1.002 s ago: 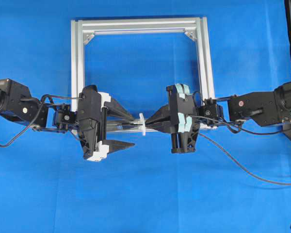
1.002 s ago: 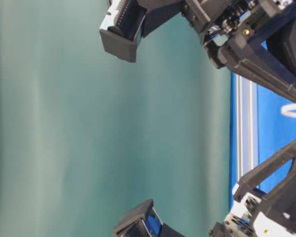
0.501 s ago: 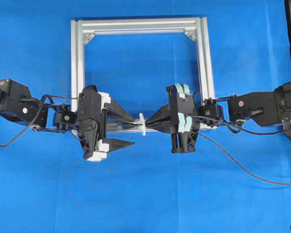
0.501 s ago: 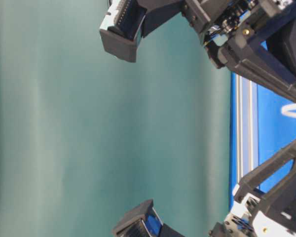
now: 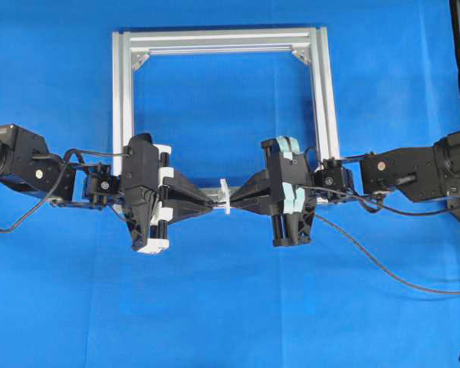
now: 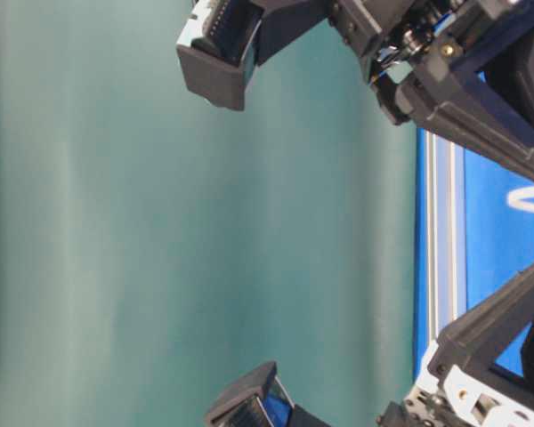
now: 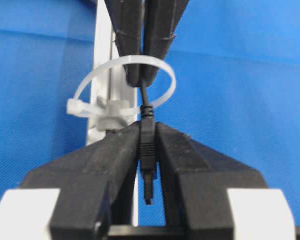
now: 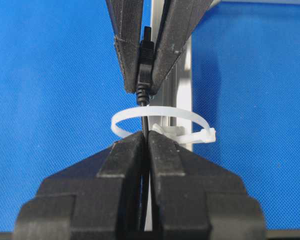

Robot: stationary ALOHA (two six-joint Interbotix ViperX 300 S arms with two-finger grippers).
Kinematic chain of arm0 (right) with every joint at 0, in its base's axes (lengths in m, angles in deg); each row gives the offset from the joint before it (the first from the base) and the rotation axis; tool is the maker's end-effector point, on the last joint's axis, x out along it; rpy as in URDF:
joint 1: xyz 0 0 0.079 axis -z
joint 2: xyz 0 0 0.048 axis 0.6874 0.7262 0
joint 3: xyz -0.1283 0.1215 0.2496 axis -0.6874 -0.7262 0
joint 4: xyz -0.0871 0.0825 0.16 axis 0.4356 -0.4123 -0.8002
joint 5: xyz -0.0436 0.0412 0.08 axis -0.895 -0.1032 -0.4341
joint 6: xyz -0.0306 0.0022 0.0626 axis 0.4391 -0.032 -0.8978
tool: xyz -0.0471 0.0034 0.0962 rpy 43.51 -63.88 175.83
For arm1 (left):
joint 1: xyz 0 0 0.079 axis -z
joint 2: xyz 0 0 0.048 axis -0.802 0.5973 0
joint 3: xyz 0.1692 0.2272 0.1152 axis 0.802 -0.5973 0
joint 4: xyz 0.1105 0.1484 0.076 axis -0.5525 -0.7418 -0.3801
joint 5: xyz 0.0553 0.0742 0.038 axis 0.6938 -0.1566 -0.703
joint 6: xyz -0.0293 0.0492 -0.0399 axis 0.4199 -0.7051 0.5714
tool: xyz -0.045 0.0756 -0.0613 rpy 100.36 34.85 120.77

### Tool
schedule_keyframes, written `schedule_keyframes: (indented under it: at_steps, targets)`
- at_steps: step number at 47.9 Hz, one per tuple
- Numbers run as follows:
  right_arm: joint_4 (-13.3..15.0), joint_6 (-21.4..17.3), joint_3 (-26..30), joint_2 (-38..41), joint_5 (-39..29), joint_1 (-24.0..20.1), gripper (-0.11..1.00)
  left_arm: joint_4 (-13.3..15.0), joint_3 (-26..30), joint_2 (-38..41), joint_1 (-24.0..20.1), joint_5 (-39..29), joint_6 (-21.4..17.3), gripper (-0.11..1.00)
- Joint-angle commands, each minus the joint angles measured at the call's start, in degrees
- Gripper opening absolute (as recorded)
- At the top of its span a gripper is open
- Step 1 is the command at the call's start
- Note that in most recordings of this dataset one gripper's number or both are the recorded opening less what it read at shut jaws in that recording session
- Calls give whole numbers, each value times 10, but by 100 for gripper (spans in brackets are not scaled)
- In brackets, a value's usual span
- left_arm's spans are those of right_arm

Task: Insert the wire through the string loop located in the center.

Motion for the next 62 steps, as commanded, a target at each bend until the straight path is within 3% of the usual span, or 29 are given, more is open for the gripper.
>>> schedule_keyframes:
  at_steps: [1,24,28,41,43,62]
  targets:
    - [-2,-1,11,-7,6,4,-2,-1,4,-11,2,6,-1,8]
    - [-2,-1,11,-7,4,8,0,-1,6,-11,2,6,-1,8]
    - [-4,-1,11,-8,4,8,11,-1,6,-11,2,6,-1,8]
    - [-4,-1,7,-10,3,8,86,-1,7,-10,1,6,-1,8]
    - [-4,-1,7,-10,3,8,94,-1,7,-11,1,6,-1,8]
    - [-4,-1,7,-11,3,8,96,-1,4,-12,-1,6,-2,8]
